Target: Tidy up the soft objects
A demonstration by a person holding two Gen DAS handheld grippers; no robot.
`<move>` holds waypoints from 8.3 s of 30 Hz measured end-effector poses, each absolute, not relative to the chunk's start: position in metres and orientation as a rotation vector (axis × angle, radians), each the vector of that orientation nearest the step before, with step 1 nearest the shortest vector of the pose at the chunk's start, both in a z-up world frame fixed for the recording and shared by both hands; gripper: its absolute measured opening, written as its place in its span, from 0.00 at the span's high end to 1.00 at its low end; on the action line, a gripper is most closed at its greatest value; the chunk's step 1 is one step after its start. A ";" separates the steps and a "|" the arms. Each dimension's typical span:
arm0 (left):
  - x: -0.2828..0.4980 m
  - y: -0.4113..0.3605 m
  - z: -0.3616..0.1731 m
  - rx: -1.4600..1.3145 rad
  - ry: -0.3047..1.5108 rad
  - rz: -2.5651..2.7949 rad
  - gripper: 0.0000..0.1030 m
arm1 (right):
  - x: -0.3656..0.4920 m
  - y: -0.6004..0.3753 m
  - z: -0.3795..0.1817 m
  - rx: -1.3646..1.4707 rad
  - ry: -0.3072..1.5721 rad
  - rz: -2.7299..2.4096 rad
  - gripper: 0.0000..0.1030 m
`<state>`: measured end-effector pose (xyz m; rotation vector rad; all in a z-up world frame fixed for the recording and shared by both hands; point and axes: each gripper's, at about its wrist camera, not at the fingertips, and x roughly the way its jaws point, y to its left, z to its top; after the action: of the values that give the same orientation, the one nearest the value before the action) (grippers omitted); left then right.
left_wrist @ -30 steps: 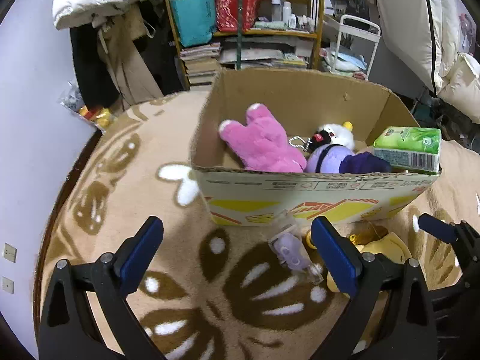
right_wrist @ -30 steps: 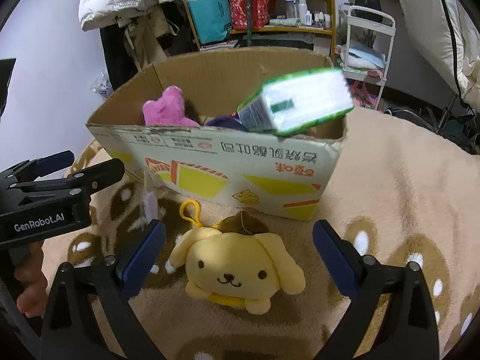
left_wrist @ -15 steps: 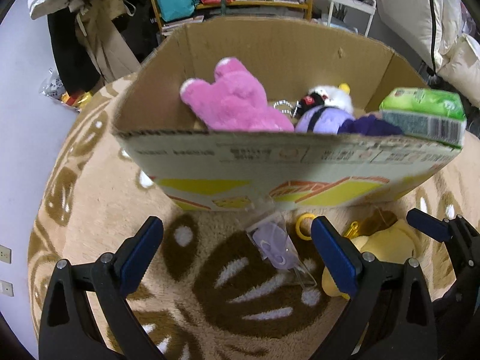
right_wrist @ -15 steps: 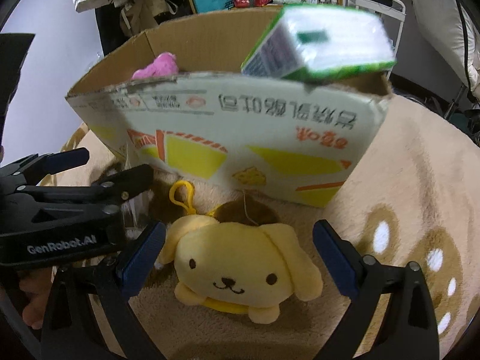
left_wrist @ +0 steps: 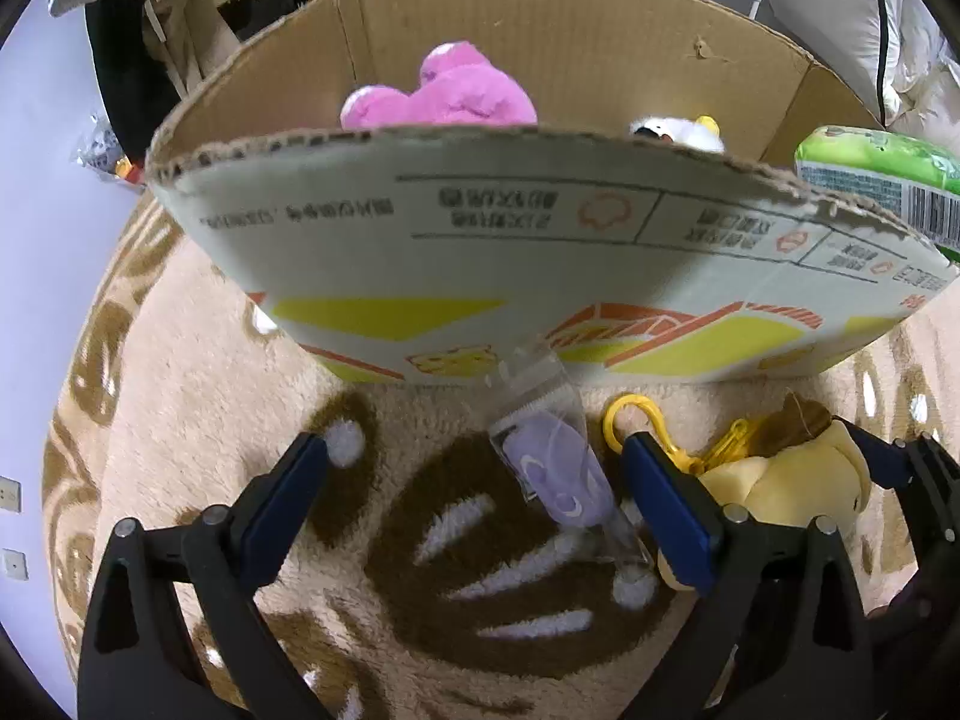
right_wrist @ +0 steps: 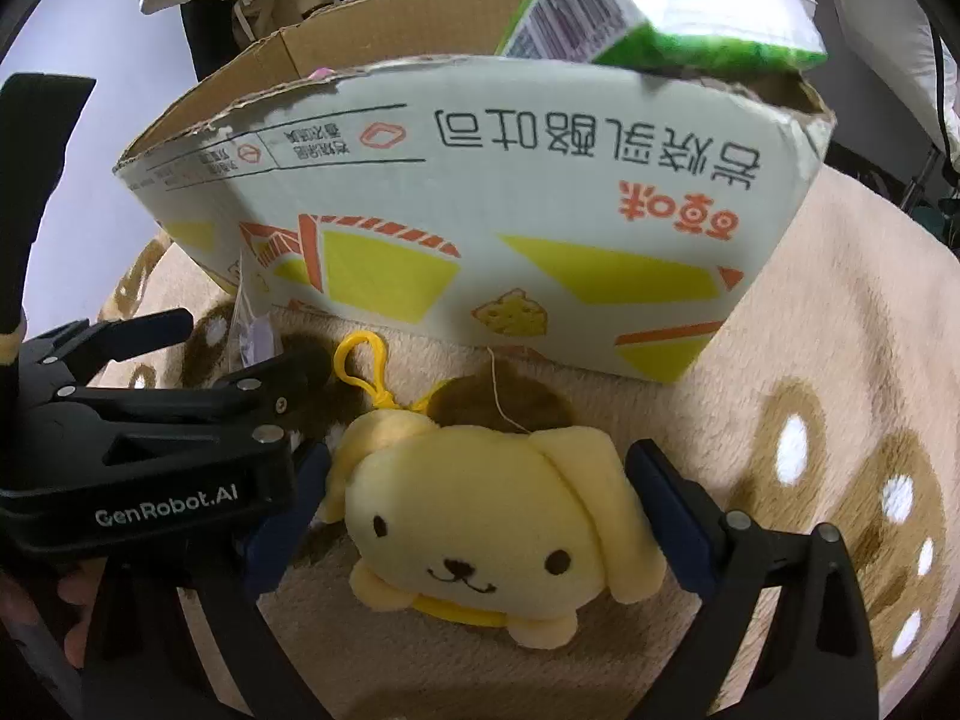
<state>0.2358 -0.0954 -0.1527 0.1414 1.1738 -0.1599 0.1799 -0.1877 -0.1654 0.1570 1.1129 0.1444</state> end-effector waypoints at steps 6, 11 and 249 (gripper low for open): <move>0.241 -0.081 -0.160 0.018 1.227 -0.241 0.50 | 0.179 -0.189 -0.167 0.161 1.137 0.166 0.00; 0.243 -0.070 -0.161 0.006 1.210 -0.246 0.77 | 0.180 -0.185 -0.173 0.122 1.168 0.153 0.00; 0.063 -0.033 0.010 0.119 0.508 -0.059 0.05 | 0.047 -0.251 0.005 0.128 0.483 0.022 0.00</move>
<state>0.0635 -0.0329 0.0102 0.1185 0.5077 -0.0588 0.0468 -0.2507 0.0048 0.1285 0.4830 0.0219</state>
